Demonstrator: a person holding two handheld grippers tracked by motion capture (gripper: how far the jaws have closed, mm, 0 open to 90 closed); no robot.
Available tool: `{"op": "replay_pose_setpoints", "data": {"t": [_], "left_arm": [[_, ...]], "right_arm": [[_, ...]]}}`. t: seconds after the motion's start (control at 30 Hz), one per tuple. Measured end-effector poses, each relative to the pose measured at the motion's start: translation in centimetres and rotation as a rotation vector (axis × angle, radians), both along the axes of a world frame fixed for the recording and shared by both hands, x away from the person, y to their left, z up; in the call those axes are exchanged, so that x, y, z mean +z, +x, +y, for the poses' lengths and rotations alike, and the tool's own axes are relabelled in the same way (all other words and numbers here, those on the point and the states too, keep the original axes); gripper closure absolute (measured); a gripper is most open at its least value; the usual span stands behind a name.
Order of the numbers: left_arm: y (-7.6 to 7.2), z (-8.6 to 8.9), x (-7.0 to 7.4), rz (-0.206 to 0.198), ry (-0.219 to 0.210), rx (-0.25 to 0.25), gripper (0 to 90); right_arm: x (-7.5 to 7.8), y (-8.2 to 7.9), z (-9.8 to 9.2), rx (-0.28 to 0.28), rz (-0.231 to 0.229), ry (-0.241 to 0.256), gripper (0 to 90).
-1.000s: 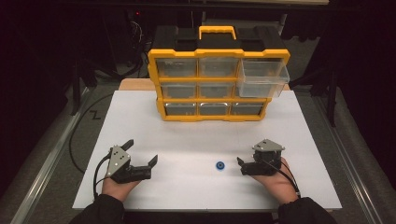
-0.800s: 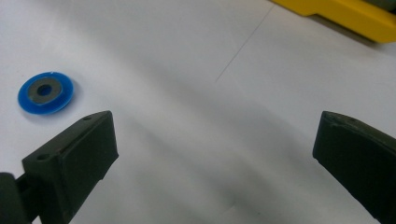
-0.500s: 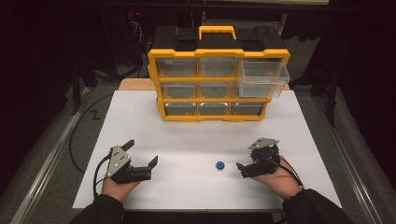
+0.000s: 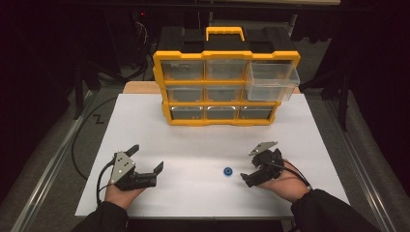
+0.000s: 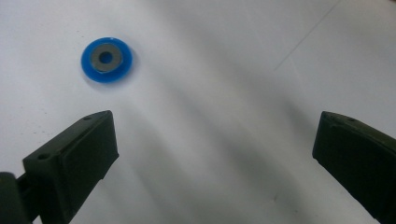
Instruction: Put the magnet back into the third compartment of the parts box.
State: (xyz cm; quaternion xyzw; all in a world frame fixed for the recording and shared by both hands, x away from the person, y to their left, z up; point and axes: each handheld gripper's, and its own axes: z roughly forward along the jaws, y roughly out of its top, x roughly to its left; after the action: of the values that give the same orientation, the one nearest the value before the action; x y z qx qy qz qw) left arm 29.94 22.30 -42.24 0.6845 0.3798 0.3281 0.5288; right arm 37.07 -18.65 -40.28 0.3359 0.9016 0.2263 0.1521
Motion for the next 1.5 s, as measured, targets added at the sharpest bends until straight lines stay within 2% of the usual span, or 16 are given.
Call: {"op": "replay_pose_setpoints", "data": {"t": [0.43, 0.87, 1.17, 1.27, 1.5], "left_arm": [[0.0, 0.1, 0.0, -0.002, 0.000, 0.001, 0.3], [0.0, 0.0, 0.0, -0.003, 0.000, -0.002, 0.3], [0.0, 0.1, 0.0, -0.002, -0.002, -0.002, 0.3], [0.0, 0.1, 0.1, -0.002, -0.004, -0.002, 0.3], [0.0, 0.1, 0.1, -0.002, -0.004, -0.002, 0.3]], "right_arm": [[-0.2, 0.0, 2.0, 0.105, 0.075, -0.053, 2.4], [-0.3, 0.1, 4.1, 0.181, 0.108, -0.066, 7.3], [0.0, 0.4, 4.9, 0.198, 0.106, -0.061, 16.7], [0.0, 0.6, 5.0, 0.205, 0.119, -0.058, 21.4], [0.1, 0.7, 5.6, 0.251, 0.122, -0.053, 40.8]]}}
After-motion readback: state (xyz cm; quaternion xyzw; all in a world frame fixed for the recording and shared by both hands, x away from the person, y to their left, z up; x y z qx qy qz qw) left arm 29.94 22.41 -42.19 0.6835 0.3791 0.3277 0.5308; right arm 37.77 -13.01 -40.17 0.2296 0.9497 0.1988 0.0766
